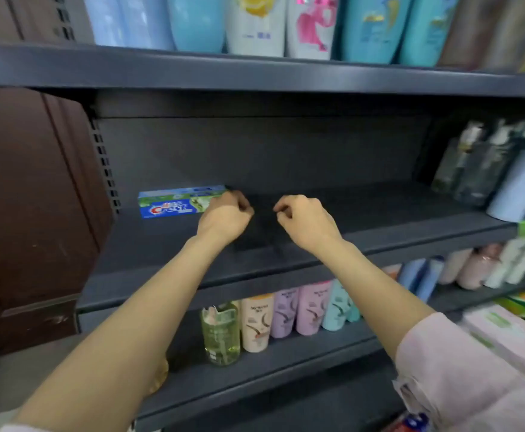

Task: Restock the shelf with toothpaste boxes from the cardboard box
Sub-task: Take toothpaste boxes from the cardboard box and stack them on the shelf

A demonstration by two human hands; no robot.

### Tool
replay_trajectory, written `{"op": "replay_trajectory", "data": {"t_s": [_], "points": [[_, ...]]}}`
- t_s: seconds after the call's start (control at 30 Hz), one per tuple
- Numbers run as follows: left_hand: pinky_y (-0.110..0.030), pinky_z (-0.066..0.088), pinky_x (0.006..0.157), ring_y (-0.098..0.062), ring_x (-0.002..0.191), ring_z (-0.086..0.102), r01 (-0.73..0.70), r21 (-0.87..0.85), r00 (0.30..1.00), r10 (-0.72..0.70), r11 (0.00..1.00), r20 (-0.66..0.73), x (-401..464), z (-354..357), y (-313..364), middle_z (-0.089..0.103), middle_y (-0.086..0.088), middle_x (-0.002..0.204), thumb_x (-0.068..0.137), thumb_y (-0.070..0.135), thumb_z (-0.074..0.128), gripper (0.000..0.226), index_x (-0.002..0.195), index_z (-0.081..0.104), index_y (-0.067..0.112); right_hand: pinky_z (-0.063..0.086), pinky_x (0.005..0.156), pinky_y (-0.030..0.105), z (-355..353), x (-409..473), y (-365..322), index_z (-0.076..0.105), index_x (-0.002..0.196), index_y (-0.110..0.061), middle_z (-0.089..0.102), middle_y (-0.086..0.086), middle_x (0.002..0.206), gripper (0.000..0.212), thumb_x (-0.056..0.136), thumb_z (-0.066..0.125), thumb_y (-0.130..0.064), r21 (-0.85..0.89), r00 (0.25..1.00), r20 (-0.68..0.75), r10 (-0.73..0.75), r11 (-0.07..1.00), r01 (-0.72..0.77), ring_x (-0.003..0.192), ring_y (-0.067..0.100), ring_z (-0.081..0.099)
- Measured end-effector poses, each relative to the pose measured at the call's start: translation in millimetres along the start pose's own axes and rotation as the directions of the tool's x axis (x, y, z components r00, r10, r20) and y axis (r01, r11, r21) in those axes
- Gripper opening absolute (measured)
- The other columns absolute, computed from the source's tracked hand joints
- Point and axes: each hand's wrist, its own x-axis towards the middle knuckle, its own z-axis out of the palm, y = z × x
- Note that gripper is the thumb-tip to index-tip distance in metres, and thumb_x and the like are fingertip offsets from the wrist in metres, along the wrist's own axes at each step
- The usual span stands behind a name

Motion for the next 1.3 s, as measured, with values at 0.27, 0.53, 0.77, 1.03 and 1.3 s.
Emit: {"op": "replay_trajectory", "data": {"t_s": [0.27, 0.53, 0.77, 1.03, 1.3], "points": [[-0.038, 0.055, 0.079, -0.028, 0.083, 0.069, -0.168, -0.217, 0.939, 0.224, 0.962, 0.263, -115.0, 148.6, 88.0, 0.073, -0.008, 0.085, 0.082, 0.019, 0.054, 0.009, 0.083, 0.06, 0.025, 0.05, 0.084, 0.038, -32.9, -154.0, 158.8, 0.065, 0.109, -0.014, 0.065, 0.014, 0.113, 0.026, 0.088, 0.05, -0.015, -0.094, 0.945, -0.073, 0.318, 0.941, -0.324, 0.107, 0.034, 0.059], [-0.038, 0.053, 0.085, -0.029, 0.096, 0.065, -0.088, -0.109, 0.79, 0.136, 0.99, 0.598, -188.5, 355.0, 105.1, 0.07, -0.011, 0.103, 0.087, 0.021, 0.054, 0.012, 0.092, 0.064, 0.018, 0.047, 0.077, 0.034, 11.7, -279.5, 337.3, 0.067, 0.101, -0.014, 0.065, 0.016, 0.105, 0.02, 0.085, 0.055, -0.016, -0.146, 0.781, 0.101, 0.617, 0.786, -0.601, 0.101, 0.034, 0.061], [-0.036, 0.049, 0.089, -0.03, 0.108, 0.059, -0.119, 0.065, 0.651, 0.028, 0.991, 0.759, -209.2, 512.1, 104.0, 0.064, -0.011, 0.116, 0.089, 0.024, 0.052, 0.02, 0.104, 0.063, 0.016, 0.048, 0.088, 0.037, 63.9, -340.0, 469.3, 0.049, 0.136, -0.02, 0.052, 0.017, 0.124, 0.051, 0.086, 0.055, -0.014, -0.224, 0.622, 0.186, 0.76, 0.65, -0.726, 0.112, 0.035, 0.052], [-0.03, 0.043, 0.095, -0.025, 0.12, 0.053, -0.304, 0.0, 0.346, 0.11, 0.953, 0.932, -221.6, 665.2, 74.0, 0.054, -0.008, 0.136, 0.091, 0.004, 0.046, 0.041, 0.128, 0.057, 0.017, 0.04, 0.103, 0.038, 137.8, -379.4, 585.3, 0.019, 0.15, -0.017, 0.026, 0.013, 0.151, 0.083, 0.083, 0.067, -0.01, -0.291, 0.458, 0.34, 0.821, 0.555, -0.78, 0.136, 0.033, 0.029], [-0.039, 0.041, 0.102, -0.026, 0.127, 0.043, -0.531, -0.035, 0.116, 0.114, 0.847, 0.987, -237.9, 741.1, 42.7, 0.036, -0.006, 0.146, 0.089, 0.011, 0.057, 0.055, 0.141, 0.042, 0.022, 0.031, 0.11, 0.037, 194.6, -394.8, 645.0, 0.023, 0.147, -0.008, 0.025, 0.014, 0.148, 0.081, 0.083, 0.069, -0.026, -0.332, 0.358, 0.415, 0.836, 0.506, -0.796, 0.135, 0.031, 0.029]]}}
